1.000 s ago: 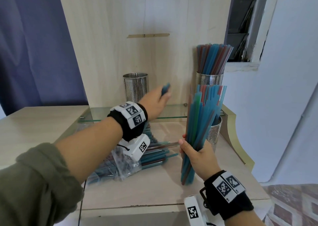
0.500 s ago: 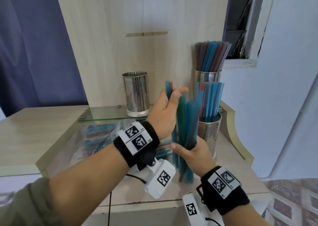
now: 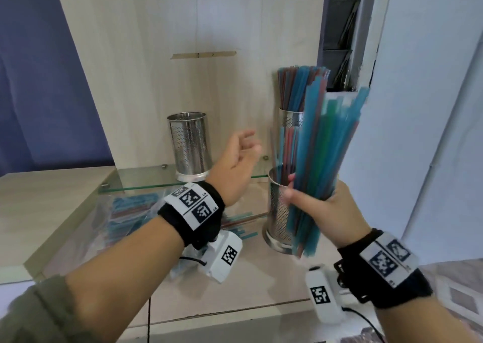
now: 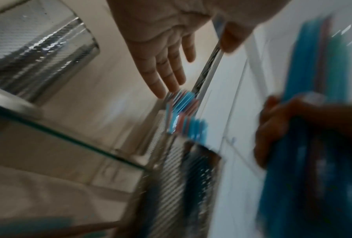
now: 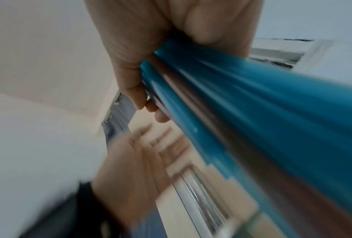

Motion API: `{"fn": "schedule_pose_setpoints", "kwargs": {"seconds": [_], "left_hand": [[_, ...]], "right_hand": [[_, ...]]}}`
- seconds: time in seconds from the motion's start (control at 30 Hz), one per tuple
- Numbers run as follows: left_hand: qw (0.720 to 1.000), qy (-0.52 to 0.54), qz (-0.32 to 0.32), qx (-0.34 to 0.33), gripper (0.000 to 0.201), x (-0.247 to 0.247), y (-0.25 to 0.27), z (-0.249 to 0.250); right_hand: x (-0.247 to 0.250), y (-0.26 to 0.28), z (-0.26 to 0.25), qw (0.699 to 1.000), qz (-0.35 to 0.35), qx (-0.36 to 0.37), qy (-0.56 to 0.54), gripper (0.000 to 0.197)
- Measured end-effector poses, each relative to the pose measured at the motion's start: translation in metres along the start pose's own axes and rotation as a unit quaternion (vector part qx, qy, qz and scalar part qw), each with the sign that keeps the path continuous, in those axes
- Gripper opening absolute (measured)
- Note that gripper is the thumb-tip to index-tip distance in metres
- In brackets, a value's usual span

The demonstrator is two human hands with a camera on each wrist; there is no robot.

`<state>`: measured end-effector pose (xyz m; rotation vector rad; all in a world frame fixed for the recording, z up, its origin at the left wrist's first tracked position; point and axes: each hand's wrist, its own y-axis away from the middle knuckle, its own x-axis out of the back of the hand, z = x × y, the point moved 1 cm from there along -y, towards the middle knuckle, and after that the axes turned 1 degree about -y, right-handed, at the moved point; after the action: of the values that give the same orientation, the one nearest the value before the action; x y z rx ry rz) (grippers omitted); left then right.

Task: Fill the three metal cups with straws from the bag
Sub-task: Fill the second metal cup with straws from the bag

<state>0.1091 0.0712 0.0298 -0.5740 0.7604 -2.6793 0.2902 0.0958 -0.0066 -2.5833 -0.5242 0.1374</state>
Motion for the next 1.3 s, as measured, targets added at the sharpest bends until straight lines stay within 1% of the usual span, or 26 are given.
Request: {"fn": "schedule_pose_setpoints", "kwargs": {"seconds": [0.07, 0.13, 0.17, 0.23, 0.27, 0.3, 0.33, 0.37, 0.43, 0.53, 0.57, 0.63, 0.67, 0.7, 0.73, 0.83, 0.9, 1.0, 1.03, 1.17, 1.3], "left_hand": [[0.992, -0.115, -0.038, 0.034, 0.049, -0.007, -0.002, -0.022], [0.972, -0.21, -0.092, 0.041, 0.065, -0.015, 0.0, -0.038], [0.965, -0.233, -0.111, 0.042, 0.076, -0.018, 0.0, -0.044], [0.959, -0.244, -0.138, 0.048, 0.1, -0.026, -0.003, -0.049], [0.958, -0.241, -0.146, 0.052, 0.109, -0.03, -0.005, -0.05], [0.959, -0.232, -0.151, 0.056, 0.113, -0.034, -0.007, -0.049], [0.962, -0.22, -0.154, 0.055, 0.112, -0.037, -0.008, -0.049], [0.964, -0.208, -0.155, 0.051, 0.107, -0.041, -0.008, -0.049], [0.967, -0.209, -0.144, 0.034, 0.1, -0.046, -0.007, -0.053], [0.972, -0.199, -0.122, 0.022, 0.103, -0.051, -0.004, -0.064], [0.975, -0.19, -0.116, 0.018, 0.1, -0.051, -0.002, -0.067], [0.977, -0.183, -0.106, 0.004, 0.099, -0.052, 0.001, -0.068], [0.978, -0.183, -0.104, -0.004, 0.101, -0.053, 0.002, -0.07], [0.978, -0.182, -0.105, -0.005, 0.102, -0.053, 0.002, -0.072], [0.979, -0.176, -0.107, -0.002, 0.104, -0.054, 0.002, -0.073], [0.983, -0.146, -0.105, 0.035, 0.107, -0.058, -0.002, -0.079], [0.985, -0.135, -0.1, 0.046, 0.108, -0.064, -0.002, -0.082], [0.988, -0.119, -0.087, 0.048, 0.106, -0.071, 0.002, -0.084], [0.988, -0.119, -0.084, 0.05, 0.106, -0.072, 0.002, -0.084], [0.985, -0.142, -0.082, 0.054, 0.111, -0.073, 0.002, -0.087], [0.983, -0.155, -0.085, 0.056, 0.111, -0.073, 0.002, -0.086]], "right_hand": [[0.016, -0.015, -0.035, 0.999, 0.008, 0.042, -0.016, 0.015], [0.03, -0.031, -0.066, 0.996, 0.01, 0.084, -0.03, 0.013], [0.035, -0.039, -0.079, 0.994, 0.009, 0.099, -0.049, 0.014], [0.043, -0.057, -0.094, 0.987, 0.011, 0.114, -0.111, 0.014], [0.045, -0.066, -0.096, 0.984, 0.018, 0.112, -0.137, 0.015], [0.045, -0.075, -0.096, 0.981, 0.024, 0.108, -0.158, 0.015], [0.044, -0.083, -0.093, 0.98, 0.028, 0.101, -0.167, 0.016], [0.042, -0.09, -0.087, 0.981, 0.03, 0.089, -0.167, 0.016], [0.036, -0.1, -0.069, 0.986, 0.03, 0.063, -0.154, 0.013], [0.027, -0.11, -0.038, 0.995, 0.029, 0.027, -0.092, 0.009], [0.024, -0.111, -0.028, 0.997, 0.031, 0.018, -0.063, 0.01], [0.018, -0.11, -0.008, 0.999, 0.026, -0.006, -0.018, 0.02], [0.014, -0.108, 0.001, 1.0, 0.018, -0.019, -0.01, 0.021], [0.011, -0.106, 0.01, 0.999, 0.011, -0.031, -0.006, 0.018], [0.007, -0.103, 0.016, 0.999, 0.006, -0.041, -0.001, 0.014], [0.003, -0.102, 0.023, 0.998, -0.023, -0.061, -0.001, 0.006], [0.005, -0.104, 0.024, 0.995, -0.047, -0.079, -0.034, 0.01], [0.008, -0.105, 0.025, 0.994, -0.047, -0.089, -0.048, 0.003], [0.008, -0.105, 0.027, 0.994, -0.04, -0.088, -0.042, 0.008], [0.008, -0.108, 0.032, 0.998, -0.008, -0.059, 0.011, 0.044], [0.007, -0.107, 0.029, 0.998, 0.032, -0.023, 0.051, 0.066]]}}
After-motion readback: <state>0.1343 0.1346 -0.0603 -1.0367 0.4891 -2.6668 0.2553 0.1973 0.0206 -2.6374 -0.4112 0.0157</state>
